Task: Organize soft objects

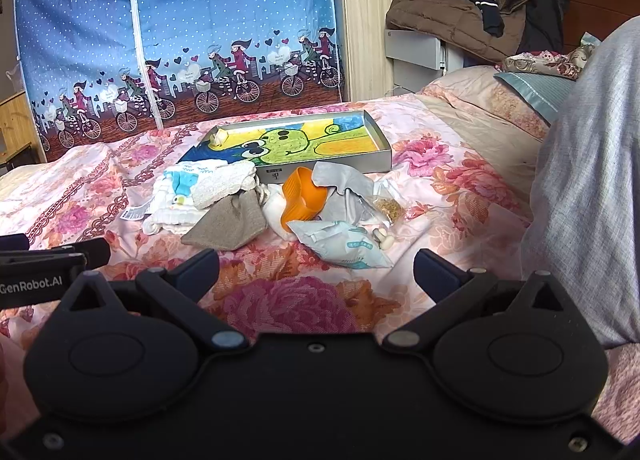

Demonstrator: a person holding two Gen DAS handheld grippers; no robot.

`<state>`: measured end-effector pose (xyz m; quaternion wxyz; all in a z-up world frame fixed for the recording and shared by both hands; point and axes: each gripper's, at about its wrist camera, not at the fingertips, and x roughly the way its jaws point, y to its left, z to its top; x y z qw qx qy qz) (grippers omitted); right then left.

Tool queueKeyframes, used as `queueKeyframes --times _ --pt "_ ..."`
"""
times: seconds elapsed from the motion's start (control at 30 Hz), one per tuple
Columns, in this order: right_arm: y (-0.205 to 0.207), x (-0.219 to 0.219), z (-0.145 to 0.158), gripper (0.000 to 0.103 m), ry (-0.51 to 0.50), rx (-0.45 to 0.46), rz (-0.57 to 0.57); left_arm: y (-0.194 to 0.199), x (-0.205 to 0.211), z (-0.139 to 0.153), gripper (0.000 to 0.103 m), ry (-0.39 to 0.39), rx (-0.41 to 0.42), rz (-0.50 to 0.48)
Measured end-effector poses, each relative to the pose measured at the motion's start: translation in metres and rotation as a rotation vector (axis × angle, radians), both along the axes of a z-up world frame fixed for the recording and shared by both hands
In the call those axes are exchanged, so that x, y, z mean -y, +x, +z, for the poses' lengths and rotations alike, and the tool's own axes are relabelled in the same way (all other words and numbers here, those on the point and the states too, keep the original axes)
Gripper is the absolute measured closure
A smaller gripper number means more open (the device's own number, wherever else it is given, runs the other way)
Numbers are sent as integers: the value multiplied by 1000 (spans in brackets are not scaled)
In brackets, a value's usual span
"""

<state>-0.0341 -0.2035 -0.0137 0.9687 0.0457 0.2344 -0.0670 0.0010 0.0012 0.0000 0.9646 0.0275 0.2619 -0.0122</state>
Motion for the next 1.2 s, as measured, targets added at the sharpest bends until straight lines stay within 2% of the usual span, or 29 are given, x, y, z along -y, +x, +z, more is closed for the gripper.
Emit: queueKeyframes --times 0.93,1.2 --pt "-1 -2 -1 0 8 -8 6 -3 2 -3 1 -12 -8 -1" --pt "5 3 -2 0 62 -32 29 2 2 -4 1 -29 -26 1"
